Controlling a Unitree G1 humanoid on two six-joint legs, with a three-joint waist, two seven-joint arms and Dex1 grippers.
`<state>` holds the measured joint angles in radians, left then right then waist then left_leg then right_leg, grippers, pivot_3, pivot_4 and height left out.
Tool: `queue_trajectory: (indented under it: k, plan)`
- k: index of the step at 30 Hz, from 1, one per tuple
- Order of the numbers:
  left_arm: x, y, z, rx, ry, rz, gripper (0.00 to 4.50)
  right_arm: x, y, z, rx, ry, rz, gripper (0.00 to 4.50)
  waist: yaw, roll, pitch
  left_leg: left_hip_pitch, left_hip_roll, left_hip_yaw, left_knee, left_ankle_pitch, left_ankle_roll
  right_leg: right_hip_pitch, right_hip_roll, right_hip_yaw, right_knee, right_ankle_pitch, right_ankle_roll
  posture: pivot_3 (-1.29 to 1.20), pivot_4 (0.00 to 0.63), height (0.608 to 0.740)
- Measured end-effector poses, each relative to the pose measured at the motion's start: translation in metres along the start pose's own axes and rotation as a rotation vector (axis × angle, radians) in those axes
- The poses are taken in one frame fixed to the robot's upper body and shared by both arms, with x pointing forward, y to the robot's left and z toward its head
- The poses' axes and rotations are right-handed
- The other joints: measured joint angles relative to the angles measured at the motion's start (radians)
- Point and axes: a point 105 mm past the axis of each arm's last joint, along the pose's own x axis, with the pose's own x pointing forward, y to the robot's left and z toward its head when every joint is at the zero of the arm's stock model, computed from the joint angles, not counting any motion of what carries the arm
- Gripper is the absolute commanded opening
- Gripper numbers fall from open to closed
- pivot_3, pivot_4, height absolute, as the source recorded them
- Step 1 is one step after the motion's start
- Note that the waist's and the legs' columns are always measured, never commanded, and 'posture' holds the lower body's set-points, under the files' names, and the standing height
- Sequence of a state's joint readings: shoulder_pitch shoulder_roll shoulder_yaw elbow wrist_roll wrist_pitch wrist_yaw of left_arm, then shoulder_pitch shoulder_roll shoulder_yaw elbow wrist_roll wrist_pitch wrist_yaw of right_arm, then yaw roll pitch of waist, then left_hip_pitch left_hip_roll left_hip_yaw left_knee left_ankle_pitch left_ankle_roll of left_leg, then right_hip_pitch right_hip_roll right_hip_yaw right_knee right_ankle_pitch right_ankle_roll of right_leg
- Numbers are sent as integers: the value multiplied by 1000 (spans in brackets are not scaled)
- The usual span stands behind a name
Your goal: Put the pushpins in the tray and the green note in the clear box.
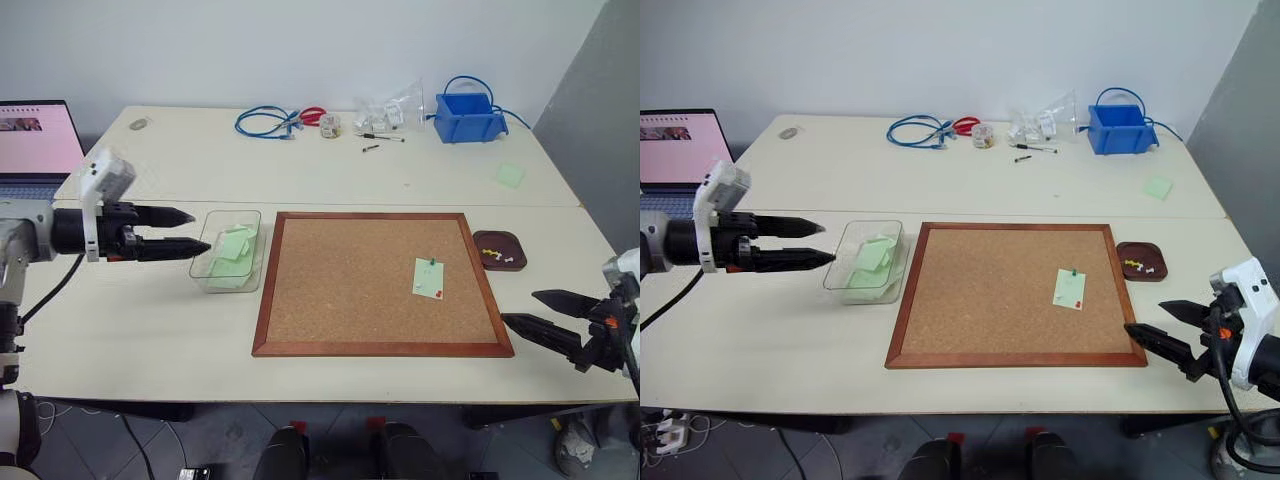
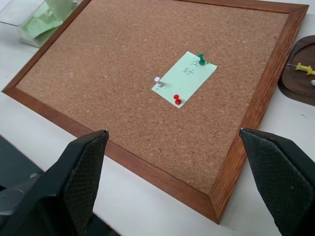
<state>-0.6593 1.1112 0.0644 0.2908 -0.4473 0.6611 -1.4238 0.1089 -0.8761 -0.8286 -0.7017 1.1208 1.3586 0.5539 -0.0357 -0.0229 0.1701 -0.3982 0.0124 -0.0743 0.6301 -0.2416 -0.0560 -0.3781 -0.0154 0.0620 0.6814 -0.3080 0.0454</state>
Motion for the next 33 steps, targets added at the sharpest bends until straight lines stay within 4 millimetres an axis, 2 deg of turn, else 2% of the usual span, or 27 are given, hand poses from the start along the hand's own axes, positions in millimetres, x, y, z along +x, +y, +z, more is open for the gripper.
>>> queue_trajectory:
  k: [3, 7, 22, 29, 33]
  plan:
    - [-2, 6, 6, 33, -13, 39, 4482, 1, -2, 1, -1, -11, -25, 4500, 2, -1, 0, 0, 0, 0, 0, 0, 0, 0, 0, 0, 0, 0, 0, 0, 150, 740]
    - [-1, 10, 1, -14, -21, 49, 4482, 4, -2, 4, 17, -53, -33, 4500, 1, -1, 1, -1, 0, 0, 0, 0, 0, -1, 0, 0, 0, 0, 0, 0, 150, 740]
    - [4, 3, 4, -19, -39, 23, 4482, 12, -1, 4, 31, -59, -32, 4500, 2, -3, 2, -1, 0, 0, 0, 0, 0, -1, 0, 0, 0, 0, 0, 0, 150, 740]
    - [15, -3, 9, 1, -58, 1, 4482, 18, -3, 5, 27, -65, -46, 4500, 2, -3, 2, -1, 0, 0, 0, 0, 0, -1, 0, 0, 0, 0, 0, 0, 150, 740]
    - [38, -14, 17, 18, -102, -56, 4482, 28, -9, 12, -21, -94, -95, 4500, 3, -3, 2, -1, 0, 0, 2, 0, 0, 0, 0, 0, 0, 0, 0, 0, 150, 740]
